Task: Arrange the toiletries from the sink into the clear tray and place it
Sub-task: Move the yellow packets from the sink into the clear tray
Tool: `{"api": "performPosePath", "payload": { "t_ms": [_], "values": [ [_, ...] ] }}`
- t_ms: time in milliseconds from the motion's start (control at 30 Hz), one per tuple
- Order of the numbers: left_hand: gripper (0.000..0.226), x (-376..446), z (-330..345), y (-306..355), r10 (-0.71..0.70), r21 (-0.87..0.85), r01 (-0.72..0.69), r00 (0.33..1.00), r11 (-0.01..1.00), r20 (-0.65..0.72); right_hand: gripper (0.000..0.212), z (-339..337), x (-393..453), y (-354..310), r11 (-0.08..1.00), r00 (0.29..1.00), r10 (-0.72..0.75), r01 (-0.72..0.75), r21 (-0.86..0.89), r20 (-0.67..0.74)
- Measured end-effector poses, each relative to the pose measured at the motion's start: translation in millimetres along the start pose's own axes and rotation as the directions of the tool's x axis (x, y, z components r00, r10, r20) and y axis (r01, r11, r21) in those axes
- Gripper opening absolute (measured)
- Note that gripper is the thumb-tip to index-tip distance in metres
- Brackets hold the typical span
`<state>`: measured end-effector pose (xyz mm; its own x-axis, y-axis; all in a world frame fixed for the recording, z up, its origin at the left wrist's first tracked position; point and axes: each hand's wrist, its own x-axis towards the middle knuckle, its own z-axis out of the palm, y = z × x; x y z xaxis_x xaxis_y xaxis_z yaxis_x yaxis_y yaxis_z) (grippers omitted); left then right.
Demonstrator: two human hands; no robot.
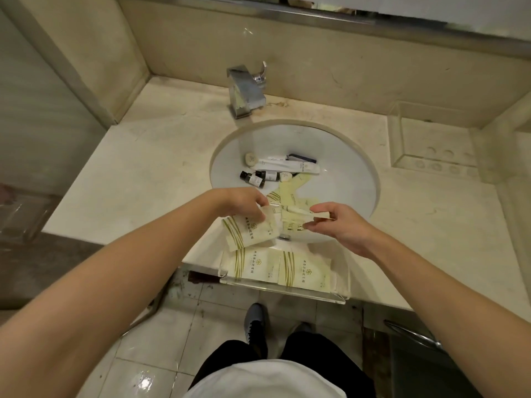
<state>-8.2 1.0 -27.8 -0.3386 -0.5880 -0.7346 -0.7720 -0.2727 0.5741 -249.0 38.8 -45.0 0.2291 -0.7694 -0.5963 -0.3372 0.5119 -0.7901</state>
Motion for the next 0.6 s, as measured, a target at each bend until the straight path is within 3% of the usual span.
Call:
{"api": "performPosePath", "payload": {
  "t_ms": [100,200,333,400,533,600],
  "values": [
    [0.016,-2,9,-4,0.007,0.058,-0.008,1.0,0.998,0.021,0.01,10,-5,0,0.986,0.969,-0.119,0.089,-0.143,-0.216],
    [0.022,-6,19,-4,0.023,0.095,-0.025,0.999,0.995,0.031,0.013,14,-11,2,0.941,0.928,-0.23,0.136,-0.309,-0.294],
    [0.014,-5,33,-4,0.039,0.196,-0.04,0.999,0.98,0.013,0.026,17,-21,10,0.992,0.978,-0.07,0.047,-0.119,-0.198],
    [0.022,-2,39,-4,0.039,0.236,-0.037,0.999,0.971,-0.002,0.033,18,-25,16,0.996,0.988,-0.023,0.009,-0.087,-0.155],
    [0.03,1,47,-4,0.078,0.305,-0.072,0.997,0.95,-0.008,0.062,20,-29,34,0.984,0.996,0.007,-0.022,-0.178,-0.088],
    [0.031,2,49,-6,0.092,0.353,-0.09,0.996,0.931,0.012,0.071,22,-29,39,0.953,1.0,0.002,-0.006,-0.303,-0.014]
  ]
}}
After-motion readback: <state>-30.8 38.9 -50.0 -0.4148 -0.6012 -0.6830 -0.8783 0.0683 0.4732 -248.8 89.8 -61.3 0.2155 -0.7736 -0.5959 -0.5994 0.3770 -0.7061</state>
